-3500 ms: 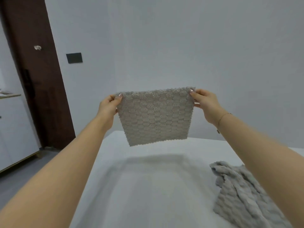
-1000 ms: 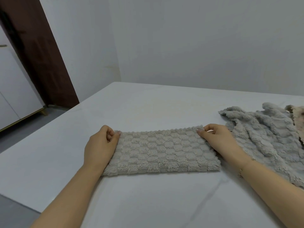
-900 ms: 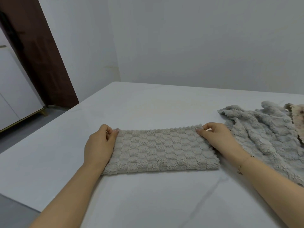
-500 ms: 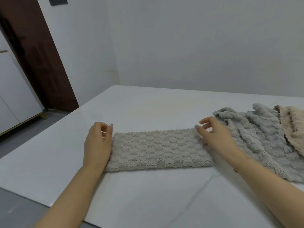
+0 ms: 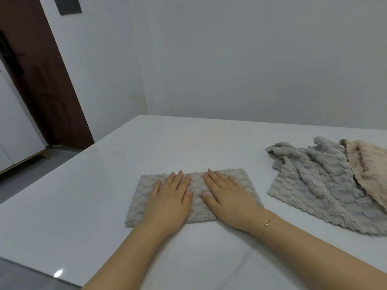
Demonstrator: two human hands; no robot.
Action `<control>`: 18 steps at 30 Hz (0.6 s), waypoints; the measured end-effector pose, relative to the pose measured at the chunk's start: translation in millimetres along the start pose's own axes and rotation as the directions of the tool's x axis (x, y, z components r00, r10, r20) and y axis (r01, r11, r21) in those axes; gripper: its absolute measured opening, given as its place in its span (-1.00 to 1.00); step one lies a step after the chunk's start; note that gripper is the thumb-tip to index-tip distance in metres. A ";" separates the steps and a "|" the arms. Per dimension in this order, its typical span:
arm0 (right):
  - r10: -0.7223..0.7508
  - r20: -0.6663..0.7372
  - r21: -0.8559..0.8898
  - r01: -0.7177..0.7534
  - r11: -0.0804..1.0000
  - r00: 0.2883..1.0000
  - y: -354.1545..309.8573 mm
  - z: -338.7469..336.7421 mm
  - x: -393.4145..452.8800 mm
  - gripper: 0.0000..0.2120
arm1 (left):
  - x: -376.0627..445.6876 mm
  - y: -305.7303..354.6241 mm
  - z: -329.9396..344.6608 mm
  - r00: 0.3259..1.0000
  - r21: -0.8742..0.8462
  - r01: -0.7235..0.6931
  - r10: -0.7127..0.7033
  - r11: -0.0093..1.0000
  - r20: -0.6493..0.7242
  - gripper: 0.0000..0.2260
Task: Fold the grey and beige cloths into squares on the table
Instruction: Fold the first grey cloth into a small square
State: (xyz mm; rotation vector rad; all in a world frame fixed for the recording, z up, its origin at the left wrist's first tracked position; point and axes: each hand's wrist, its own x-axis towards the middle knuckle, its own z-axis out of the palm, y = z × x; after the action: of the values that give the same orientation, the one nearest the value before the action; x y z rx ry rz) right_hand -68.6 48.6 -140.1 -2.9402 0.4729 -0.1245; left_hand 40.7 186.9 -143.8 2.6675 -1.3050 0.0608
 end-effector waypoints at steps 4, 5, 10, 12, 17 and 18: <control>0.045 -0.011 -0.011 -0.045 0.999 0.999 22.6 -3.8 -3.1 -0.34 | -1.6 -20.6 -1.7 0.997 -0.030 0.071 -0.072 0.997 -0.016 -0.52; 0.062 -0.013 -0.009 -0.062 0.998 0.998 29.5 -5.2 -5.0 -0.34 | -2.7 -25.4 -2.0 0.996 -0.037 0.087 -0.087 0.996 -0.005 -0.49; 0.103 0.023 0.043 -0.104 0.994 0.994 55.1 -13.8 -17.1 -0.28 | -3.2 -37.5 -5.0 0.989 -0.044 0.149 -0.149 0.988 0.006 -0.44; 0.106 0.004 0.050 -0.106 0.993 0.994 58.0 -14.8 -19.2 -0.26 | -3.2 -38.0 -6.4 0.987 -0.074 0.162 -0.163 0.984 -0.009 -0.47; 0.108 -0.029 0.043 -0.106 0.993 0.994 57.3 -13.4 -18.5 -0.27 | -0.4 -43.4 -8.5 0.995 -0.061 0.091 -0.093 0.994 -0.034 -0.42; 0.104 -0.050 0.034 -0.102 0.994 0.993 57.0 -14.1 -18.8 -0.29 | 1.9 -45.2 -11.1 0.996 -0.070 0.076 -0.079 0.995 -0.033 -0.44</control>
State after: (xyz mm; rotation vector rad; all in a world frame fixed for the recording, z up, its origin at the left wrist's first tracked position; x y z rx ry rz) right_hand -105.2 -0.9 -137.0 -2.8809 0.6235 -0.1941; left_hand 77.9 214.6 -138.8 2.6438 -1.1699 0.0528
